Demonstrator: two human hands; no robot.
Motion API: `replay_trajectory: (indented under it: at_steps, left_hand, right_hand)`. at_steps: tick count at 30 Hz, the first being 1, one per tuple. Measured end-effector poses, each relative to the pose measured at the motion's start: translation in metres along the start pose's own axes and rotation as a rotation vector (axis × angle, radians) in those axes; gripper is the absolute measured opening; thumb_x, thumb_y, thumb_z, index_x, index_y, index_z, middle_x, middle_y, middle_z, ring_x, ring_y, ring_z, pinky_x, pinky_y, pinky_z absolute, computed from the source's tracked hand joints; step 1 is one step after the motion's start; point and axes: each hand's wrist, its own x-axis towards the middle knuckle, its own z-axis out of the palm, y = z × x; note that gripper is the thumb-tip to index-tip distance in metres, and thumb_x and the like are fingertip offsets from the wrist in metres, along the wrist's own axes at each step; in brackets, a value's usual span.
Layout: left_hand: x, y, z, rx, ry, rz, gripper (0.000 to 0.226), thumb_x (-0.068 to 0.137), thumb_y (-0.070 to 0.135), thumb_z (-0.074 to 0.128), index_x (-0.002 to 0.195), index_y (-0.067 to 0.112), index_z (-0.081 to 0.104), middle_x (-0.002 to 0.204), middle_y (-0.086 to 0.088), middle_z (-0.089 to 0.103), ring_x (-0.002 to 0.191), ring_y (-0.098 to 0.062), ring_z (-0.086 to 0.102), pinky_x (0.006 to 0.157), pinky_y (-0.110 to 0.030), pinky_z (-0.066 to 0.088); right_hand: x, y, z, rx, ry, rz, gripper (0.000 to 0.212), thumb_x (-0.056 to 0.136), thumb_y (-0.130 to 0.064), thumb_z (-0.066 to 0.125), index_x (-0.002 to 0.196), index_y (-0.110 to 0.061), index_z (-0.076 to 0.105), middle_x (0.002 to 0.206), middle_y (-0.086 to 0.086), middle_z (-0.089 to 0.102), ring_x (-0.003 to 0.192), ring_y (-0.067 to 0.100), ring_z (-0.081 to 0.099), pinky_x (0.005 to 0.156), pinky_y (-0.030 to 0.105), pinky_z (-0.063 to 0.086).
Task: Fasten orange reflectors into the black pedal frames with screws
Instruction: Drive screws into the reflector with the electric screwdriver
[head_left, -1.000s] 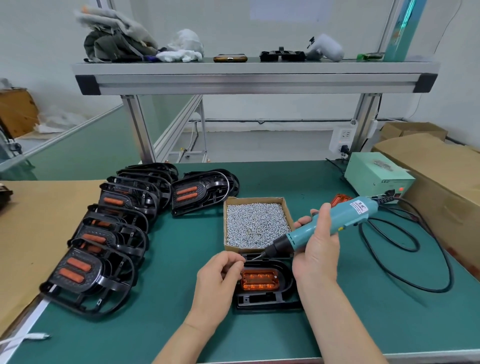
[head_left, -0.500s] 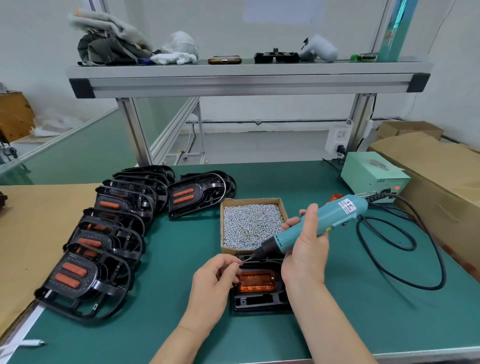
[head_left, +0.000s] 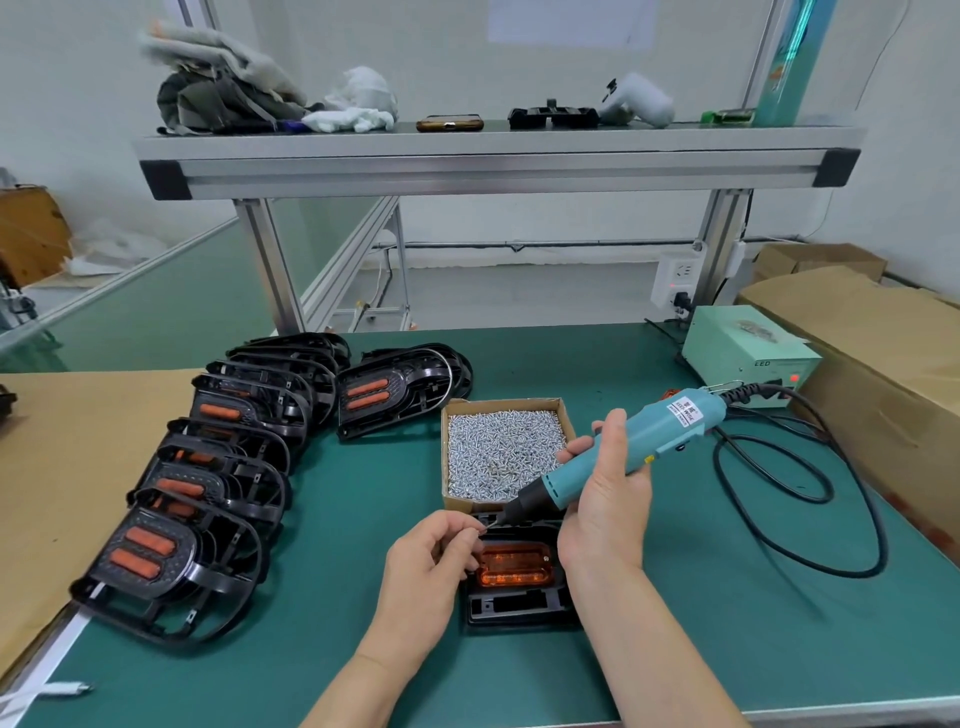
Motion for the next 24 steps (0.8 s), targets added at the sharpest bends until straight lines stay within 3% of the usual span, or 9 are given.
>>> replay_trajectory:
  at_steps: [16,20,24]
  left_hand:
    - [0.0,0.005,-0.006,-0.255,0.033,-0.012,0.019,0.086,-0.012,0.064,0.083,0.006,0.07,0.076,-0.009,0.07,0.071,-0.013,0.065,0.067,-0.018,0.051]
    - [0.001,0.005,-0.008,-0.286,0.041,0.015,0.028,0.086,-0.013,0.063,0.084,0.014,0.072,0.082,-0.008,0.07,0.075,-0.014,0.066,0.073,-0.019,0.052]
    - [-0.001,0.004,-0.004,-0.205,0.032,0.095,0.039,0.087,-0.013,0.062,0.098,0.023,0.072,0.088,-0.008,0.071,0.082,-0.013,0.066,0.079,-0.019,0.051]
  right_hand:
    - [-0.001,0.011,0.004,-0.024,0.027,0.023,0.026,0.096,-0.042,0.064,0.097,-0.018,0.054,0.062,-0.003,0.06,0.057,0.01,0.058,0.058,0.022,0.05]
    - [-0.003,0.013,0.005,-0.002,0.046,0.069,0.027,0.096,-0.043,0.064,0.1,-0.019,0.055,0.065,-0.003,0.06,0.06,0.01,0.06,0.059,0.023,0.051]
    - [-0.002,0.013,0.004,-0.016,0.074,0.074,0.024,0.096,-0.043,0.064,0.096,-0.02,0.055,0.065,-0.003,0.061,0.06,0.011,0.06,0.062,0.027,0.051]
